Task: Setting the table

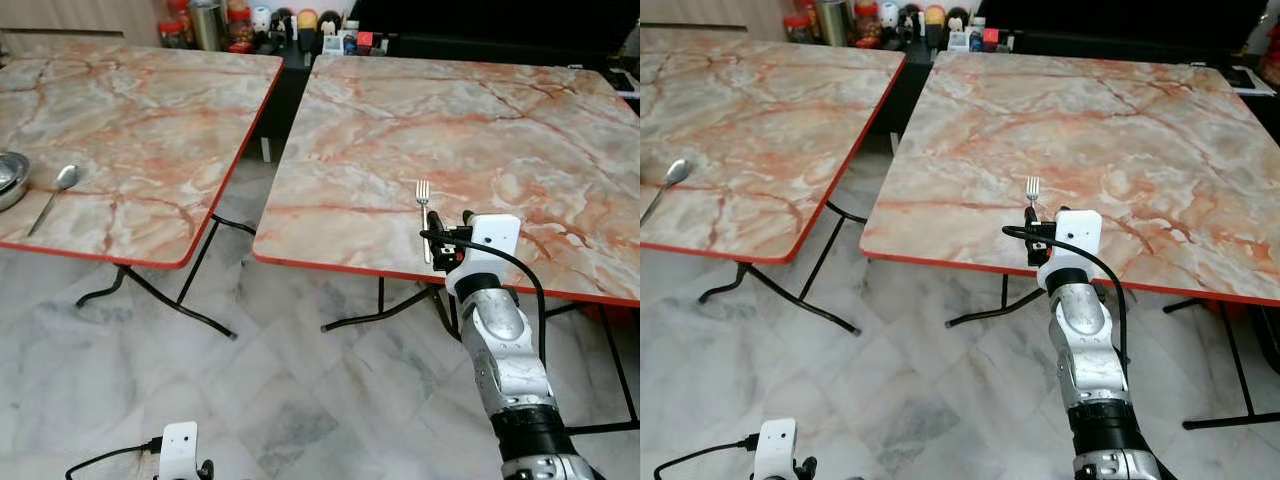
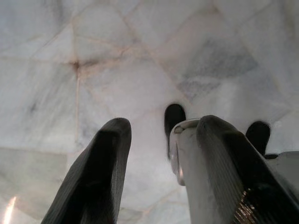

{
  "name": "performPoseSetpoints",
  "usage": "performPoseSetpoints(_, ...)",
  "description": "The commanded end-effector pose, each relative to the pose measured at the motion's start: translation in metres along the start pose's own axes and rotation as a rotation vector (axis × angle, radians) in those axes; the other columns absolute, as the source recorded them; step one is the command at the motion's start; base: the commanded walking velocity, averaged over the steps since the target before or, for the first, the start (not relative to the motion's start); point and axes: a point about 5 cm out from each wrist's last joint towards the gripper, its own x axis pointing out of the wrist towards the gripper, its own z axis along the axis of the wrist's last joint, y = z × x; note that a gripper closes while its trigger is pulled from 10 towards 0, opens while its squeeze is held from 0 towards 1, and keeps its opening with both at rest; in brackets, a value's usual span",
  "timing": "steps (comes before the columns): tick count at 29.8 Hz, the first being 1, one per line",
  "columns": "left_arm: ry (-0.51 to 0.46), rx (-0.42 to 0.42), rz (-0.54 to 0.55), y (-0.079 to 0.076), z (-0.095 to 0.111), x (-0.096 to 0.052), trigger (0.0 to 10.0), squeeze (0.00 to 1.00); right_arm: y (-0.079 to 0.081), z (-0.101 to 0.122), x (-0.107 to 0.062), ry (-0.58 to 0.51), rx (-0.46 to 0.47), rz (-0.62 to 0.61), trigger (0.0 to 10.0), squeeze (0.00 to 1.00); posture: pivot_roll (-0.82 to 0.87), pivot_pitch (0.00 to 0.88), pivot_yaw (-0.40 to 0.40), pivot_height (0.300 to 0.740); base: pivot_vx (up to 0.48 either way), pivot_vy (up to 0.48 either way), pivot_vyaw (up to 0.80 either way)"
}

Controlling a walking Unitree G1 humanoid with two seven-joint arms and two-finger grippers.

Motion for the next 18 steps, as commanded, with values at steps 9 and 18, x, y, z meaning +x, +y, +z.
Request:
performPoseSetpoints(9,0.029,-0.005,0.014,0.0059,-0.0081,-0.0016,10.0,0.0,0.0062,-0.0016,0.0025,0.033,0.02,0.014,10.0,0.0,-0.03,0.138,-0.017,0.711,0.316,0.0,0.0)
performPoseSetpoints(18,0.026,-0.004,0.01,0.0047,-0.0068,-0.0013,10.0,0.0,0.0068,-0.0013,0.0029,0.03,0.026,0.008,10.0,0.0,-0.04,0.151,-0.012,0.711,0.318,0.0,-0.18)
